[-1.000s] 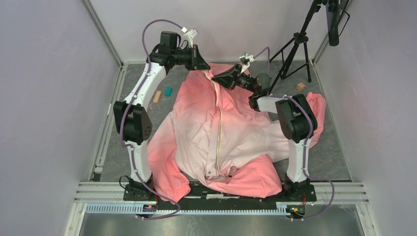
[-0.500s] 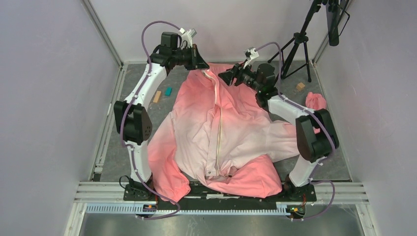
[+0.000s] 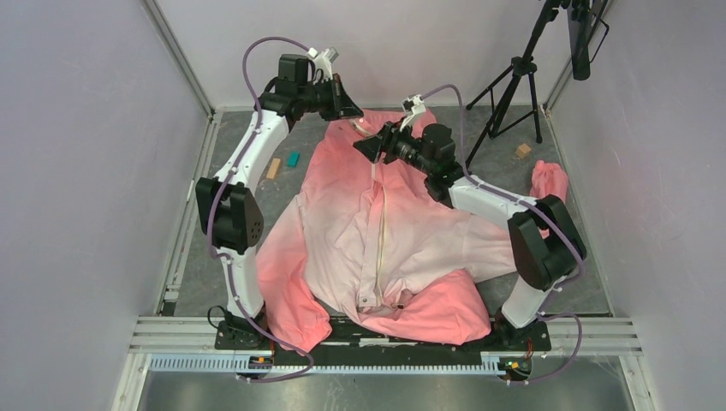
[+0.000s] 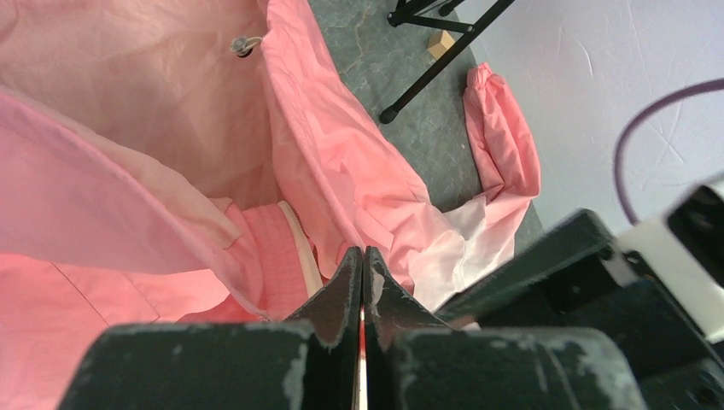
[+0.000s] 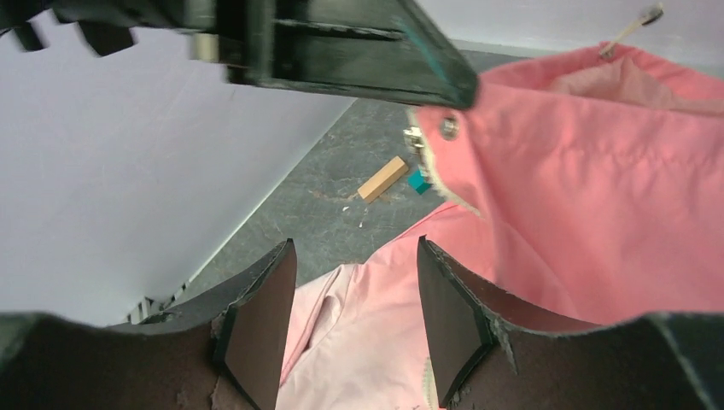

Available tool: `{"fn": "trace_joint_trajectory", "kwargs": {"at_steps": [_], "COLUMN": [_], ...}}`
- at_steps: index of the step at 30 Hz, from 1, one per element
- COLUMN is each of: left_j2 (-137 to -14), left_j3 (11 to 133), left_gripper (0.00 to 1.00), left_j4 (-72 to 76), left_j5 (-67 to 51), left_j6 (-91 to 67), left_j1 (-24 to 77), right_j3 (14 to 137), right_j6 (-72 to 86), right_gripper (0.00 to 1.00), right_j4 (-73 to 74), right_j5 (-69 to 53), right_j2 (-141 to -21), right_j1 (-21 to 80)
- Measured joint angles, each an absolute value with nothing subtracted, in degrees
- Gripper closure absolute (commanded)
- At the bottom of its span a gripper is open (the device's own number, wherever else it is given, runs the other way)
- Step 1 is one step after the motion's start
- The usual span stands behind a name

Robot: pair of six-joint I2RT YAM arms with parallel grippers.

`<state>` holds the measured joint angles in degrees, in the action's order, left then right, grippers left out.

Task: Zip up the jacket

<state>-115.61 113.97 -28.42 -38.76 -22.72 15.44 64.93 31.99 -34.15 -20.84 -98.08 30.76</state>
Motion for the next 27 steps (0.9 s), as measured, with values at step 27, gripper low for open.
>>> {"fn": "trace_joint_trajectory", "kwargs": {"at_steps": [27], "left_j2": [-114.24], "left_j3": [113.95], "left_gripper": [0.98], "left_j4": [-28.64], "left_j5": [-38.00], "left_j6": [-22.96], "left_j1": [15.40], "right_j3": [68.75], "right_j6": [41.80], "right_gripper": [0.55], "right_j4": [-46.09], "right_j5": [-12.71], "right_j2": [-108.64], "right_j1": [31.77]}}
